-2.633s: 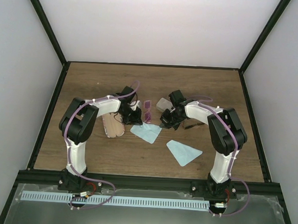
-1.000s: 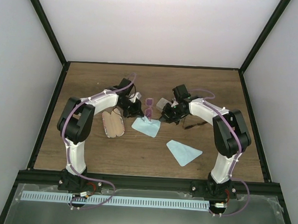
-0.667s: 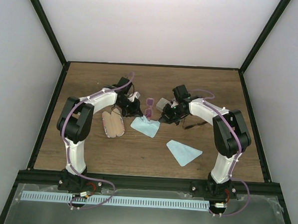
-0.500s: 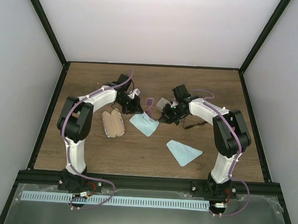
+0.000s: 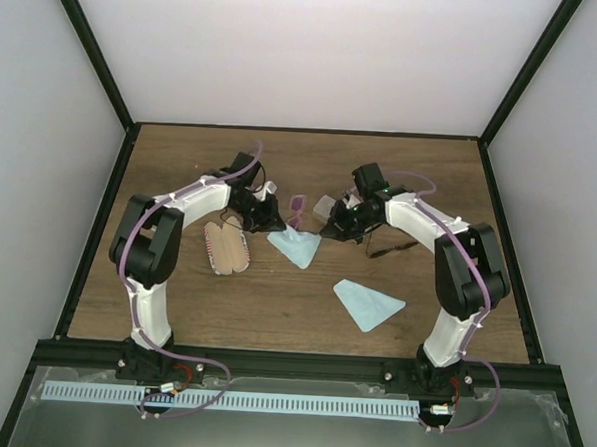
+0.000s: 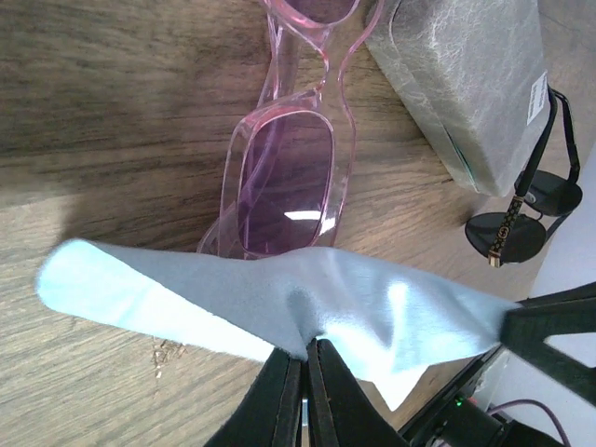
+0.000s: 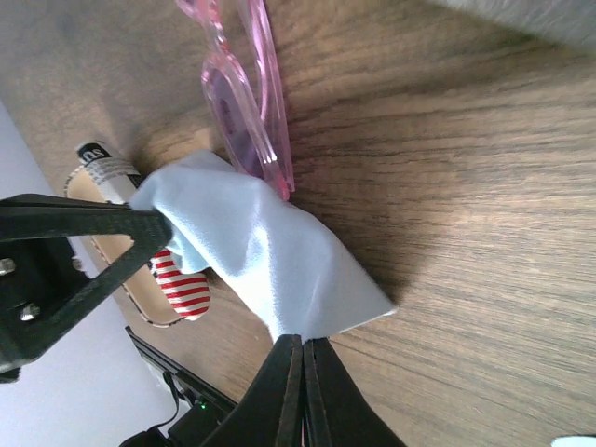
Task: Organize the sunglasses
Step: Adjust the glasses cleaning cloth at the center of the board.
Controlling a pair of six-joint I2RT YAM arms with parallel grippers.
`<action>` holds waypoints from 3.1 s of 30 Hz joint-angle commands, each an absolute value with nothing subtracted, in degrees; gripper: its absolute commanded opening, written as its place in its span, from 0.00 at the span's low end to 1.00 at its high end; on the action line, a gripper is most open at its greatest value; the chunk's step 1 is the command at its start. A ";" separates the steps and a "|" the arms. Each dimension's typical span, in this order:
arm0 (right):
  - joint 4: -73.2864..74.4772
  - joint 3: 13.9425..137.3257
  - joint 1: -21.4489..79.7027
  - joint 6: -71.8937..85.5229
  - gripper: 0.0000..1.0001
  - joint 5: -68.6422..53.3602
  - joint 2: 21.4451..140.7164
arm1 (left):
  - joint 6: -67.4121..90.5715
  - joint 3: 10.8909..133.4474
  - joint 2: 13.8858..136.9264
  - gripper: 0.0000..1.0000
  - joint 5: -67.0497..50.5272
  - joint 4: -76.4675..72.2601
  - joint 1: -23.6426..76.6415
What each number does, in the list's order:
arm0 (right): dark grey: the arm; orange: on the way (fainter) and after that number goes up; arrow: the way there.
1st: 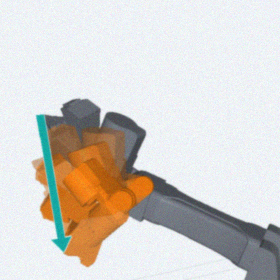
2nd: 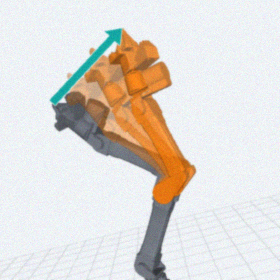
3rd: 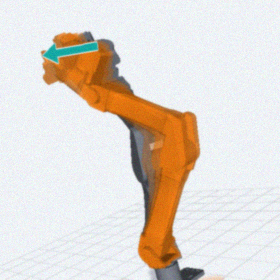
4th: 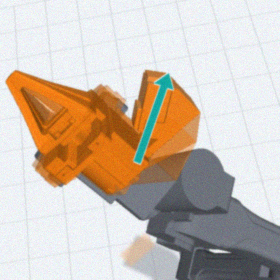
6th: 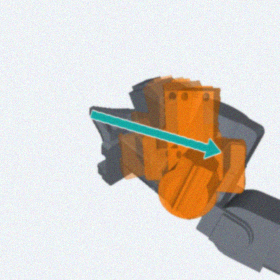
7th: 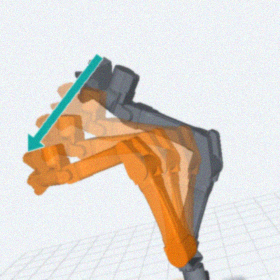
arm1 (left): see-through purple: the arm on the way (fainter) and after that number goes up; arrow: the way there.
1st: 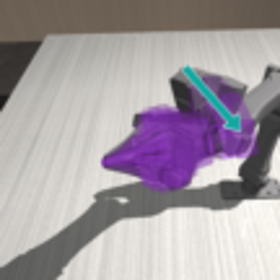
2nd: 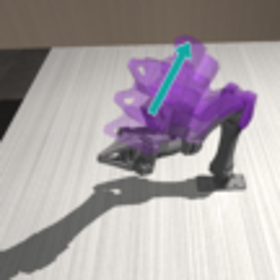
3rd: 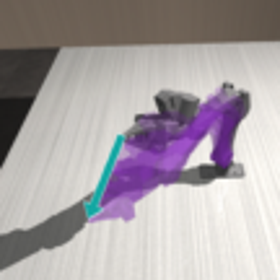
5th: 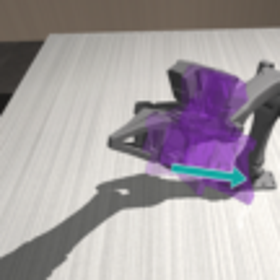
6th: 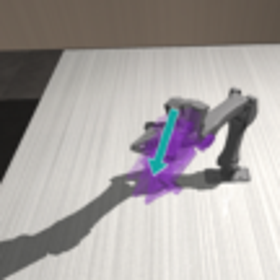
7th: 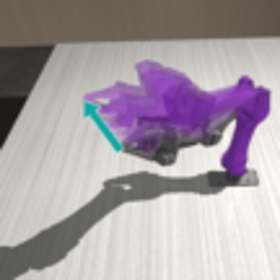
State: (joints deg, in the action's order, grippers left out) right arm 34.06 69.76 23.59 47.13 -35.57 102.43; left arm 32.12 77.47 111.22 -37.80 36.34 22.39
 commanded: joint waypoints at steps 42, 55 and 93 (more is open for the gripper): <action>37.29 74.14 20.31 38.32 0.01 -30.59 108.31 | 28.54 88.71 125.95 0.04 -47.30 42.00 19.42; 41.15 68.23 21.71 38.54 0.01 -31.09 96.03 | 25.75 81.11 115.35 0.04 -45.58 44.64 19.53; 54.08 72.29 32.52 44.28 0.01 -31.34 81.85 | 23.52 68.96 96.98 0.04 -49.47 46.97 19.81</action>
